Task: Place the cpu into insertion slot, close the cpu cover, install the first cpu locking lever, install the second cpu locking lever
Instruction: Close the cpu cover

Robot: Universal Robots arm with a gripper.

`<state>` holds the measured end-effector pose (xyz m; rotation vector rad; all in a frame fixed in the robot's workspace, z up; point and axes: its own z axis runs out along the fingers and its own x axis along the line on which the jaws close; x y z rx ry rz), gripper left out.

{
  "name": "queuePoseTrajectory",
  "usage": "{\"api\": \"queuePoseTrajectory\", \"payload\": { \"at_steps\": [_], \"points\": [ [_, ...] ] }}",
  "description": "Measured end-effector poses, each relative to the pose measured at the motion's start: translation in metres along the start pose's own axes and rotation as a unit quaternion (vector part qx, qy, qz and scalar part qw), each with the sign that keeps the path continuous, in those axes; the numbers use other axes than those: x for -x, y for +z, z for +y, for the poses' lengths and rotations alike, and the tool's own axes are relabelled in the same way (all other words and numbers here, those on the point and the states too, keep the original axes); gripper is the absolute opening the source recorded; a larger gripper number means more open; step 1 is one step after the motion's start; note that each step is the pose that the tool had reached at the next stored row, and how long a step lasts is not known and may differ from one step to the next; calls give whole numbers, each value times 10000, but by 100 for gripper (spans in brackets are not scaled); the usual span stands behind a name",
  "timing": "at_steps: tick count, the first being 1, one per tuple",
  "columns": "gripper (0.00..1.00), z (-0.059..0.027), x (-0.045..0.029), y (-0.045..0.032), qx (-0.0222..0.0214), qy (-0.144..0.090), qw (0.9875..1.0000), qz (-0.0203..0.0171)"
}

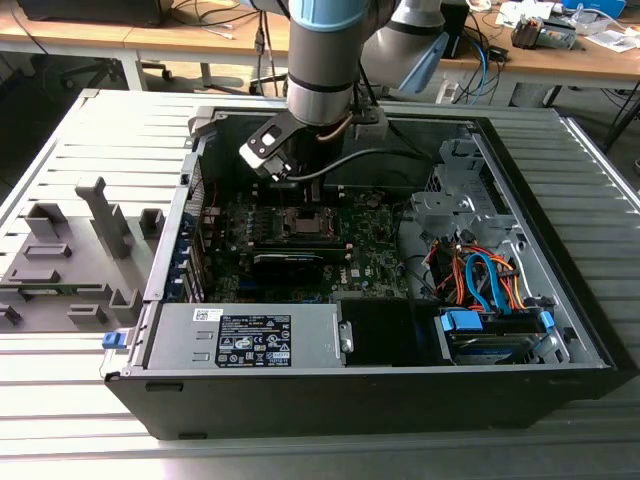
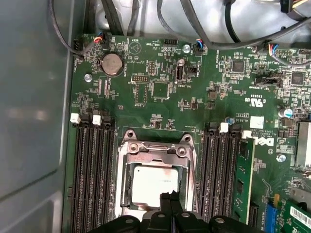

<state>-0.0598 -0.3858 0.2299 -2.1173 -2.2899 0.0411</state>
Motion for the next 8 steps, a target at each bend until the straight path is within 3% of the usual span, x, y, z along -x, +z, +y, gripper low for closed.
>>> {"api": "queuePoseTrajectory", "payload": {
  "at_steps": [8],
  "points": [
    [11,-68,-6,84,0,0,10000,0]
  ]
}}
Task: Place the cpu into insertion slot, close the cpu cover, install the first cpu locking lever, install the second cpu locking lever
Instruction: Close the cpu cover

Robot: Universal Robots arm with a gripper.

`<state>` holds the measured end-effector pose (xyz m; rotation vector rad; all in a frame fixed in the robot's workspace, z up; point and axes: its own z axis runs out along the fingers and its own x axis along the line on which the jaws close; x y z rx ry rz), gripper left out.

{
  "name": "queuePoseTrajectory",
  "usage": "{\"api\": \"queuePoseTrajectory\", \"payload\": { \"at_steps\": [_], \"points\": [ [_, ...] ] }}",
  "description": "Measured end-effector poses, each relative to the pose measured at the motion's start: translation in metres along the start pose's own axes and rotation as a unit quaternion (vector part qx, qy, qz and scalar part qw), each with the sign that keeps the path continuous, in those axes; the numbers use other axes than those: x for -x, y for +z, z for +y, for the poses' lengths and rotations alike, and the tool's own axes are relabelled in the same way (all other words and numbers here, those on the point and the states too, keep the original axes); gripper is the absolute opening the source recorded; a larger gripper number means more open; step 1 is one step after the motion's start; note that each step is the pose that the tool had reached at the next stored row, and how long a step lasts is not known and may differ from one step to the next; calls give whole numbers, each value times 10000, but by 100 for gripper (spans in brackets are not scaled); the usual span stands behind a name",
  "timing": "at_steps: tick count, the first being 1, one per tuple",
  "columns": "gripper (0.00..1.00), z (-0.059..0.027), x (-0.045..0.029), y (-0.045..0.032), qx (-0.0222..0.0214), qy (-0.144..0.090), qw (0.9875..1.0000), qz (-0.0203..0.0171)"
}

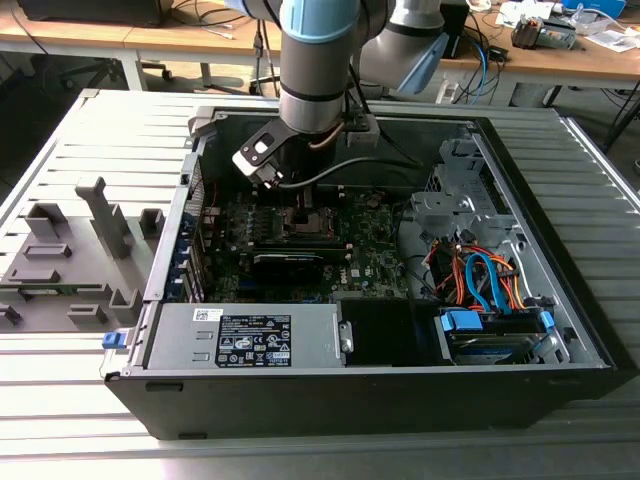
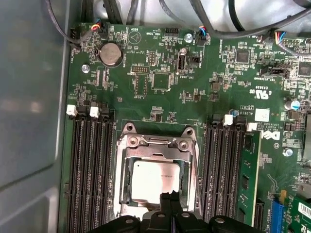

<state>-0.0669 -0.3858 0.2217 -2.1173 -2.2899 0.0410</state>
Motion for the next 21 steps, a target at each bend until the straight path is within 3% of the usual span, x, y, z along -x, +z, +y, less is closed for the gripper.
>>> {"api": "queuePoseTrajectory", "payload": {
  "at_steps": [7,17,18,21],
  "points": [
    [11,-61,-5,86,0,-1,10000,0],
    [11,-61,-4,181,-1,0,10000,-2],
    [11,-61,-4,170,2,0,10000,0],
    [11,-66,-4,28,3,0,10000,0]
  ]
}}
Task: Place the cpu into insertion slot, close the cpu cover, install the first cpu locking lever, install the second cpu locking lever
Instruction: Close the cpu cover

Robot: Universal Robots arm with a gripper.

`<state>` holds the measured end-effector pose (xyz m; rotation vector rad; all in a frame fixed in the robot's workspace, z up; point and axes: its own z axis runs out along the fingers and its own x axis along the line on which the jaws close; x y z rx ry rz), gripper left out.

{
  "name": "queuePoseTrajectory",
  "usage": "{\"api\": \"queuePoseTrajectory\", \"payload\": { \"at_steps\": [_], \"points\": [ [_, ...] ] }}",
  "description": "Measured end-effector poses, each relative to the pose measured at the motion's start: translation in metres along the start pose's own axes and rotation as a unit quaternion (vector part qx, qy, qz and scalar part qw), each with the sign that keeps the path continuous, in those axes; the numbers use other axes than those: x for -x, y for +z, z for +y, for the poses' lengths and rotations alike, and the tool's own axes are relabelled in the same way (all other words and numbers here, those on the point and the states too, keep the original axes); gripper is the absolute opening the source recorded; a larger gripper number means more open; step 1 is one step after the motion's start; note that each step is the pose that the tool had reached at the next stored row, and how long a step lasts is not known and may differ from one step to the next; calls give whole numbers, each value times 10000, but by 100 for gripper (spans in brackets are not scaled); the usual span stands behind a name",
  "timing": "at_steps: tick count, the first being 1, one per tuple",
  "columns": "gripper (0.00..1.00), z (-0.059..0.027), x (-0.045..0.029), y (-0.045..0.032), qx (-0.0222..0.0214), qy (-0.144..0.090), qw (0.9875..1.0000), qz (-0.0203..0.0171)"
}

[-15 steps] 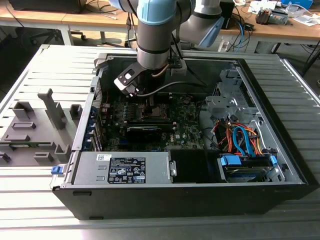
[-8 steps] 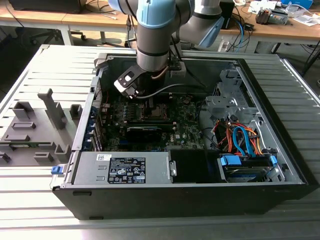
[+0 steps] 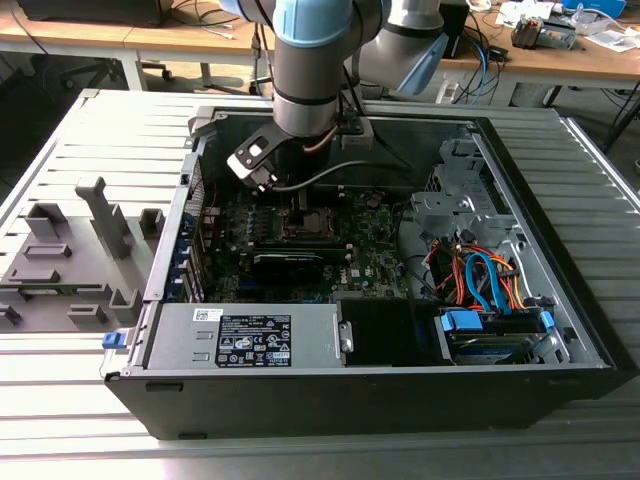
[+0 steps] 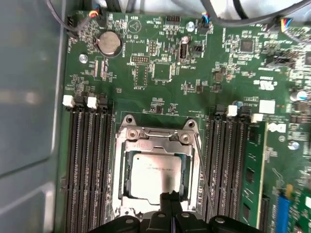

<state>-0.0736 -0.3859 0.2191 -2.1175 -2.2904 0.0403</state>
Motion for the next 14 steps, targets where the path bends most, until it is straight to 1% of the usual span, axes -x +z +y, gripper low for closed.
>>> {"api": "queuePoseTrajectory", "payload": {
  "at_steps": [4,6,9,14],
  "points": [
    [11,-7,1,-192,-1,0,10000,-2],
    [11,-1,1,-198,0,-1,10000,1],
    [11,116,13,-203,-34,0,10000,3],
    [11,191,19,-223,-46,0,10000,6]
  ]
}}
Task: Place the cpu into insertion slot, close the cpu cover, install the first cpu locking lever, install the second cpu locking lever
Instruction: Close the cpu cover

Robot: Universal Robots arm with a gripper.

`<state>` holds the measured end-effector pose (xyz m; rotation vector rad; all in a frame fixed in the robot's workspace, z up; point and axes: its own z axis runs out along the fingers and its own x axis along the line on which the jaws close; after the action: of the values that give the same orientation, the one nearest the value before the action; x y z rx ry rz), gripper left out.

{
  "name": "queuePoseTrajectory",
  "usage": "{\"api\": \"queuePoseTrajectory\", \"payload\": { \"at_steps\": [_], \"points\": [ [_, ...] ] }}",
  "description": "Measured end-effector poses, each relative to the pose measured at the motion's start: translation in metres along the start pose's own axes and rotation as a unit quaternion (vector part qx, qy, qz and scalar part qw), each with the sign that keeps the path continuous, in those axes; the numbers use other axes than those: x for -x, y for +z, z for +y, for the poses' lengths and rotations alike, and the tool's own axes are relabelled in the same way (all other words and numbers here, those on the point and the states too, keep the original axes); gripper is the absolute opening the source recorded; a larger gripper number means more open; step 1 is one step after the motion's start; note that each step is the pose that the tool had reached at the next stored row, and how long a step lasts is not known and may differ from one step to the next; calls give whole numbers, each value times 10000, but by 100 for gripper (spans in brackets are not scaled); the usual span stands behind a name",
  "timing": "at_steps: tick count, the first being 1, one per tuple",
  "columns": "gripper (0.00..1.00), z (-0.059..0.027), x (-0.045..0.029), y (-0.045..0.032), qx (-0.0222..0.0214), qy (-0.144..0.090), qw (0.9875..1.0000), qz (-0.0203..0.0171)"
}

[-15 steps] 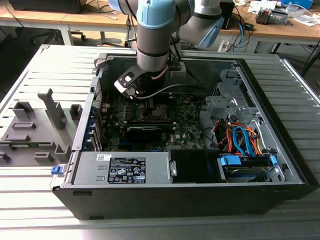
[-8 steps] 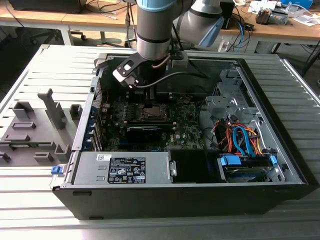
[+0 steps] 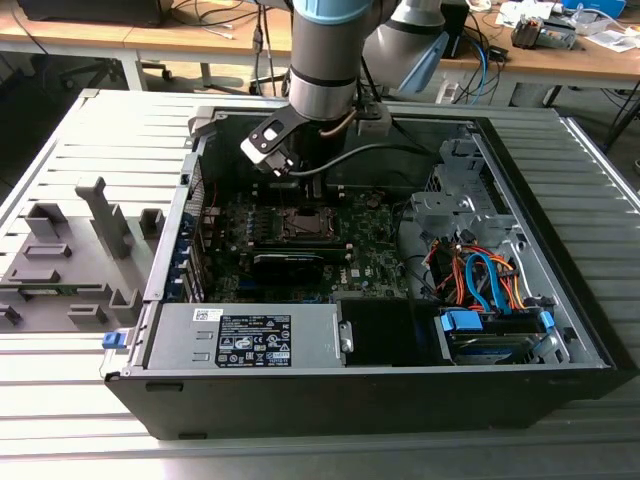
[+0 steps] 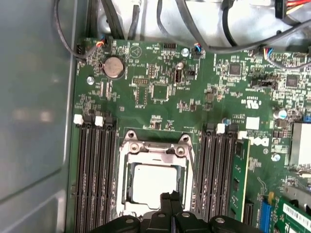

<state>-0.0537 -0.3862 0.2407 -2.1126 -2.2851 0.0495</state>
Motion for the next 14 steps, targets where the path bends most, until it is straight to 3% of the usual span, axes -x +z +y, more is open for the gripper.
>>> {"api": "queuePoseTrajectory", "payload": {
  "at_steps": [3,14],
  "points": [
    [11,33,3,-64,-2,-1,10000,12],
    [11,37,3,-65,-2,-1,10000,16]
  ]
}}
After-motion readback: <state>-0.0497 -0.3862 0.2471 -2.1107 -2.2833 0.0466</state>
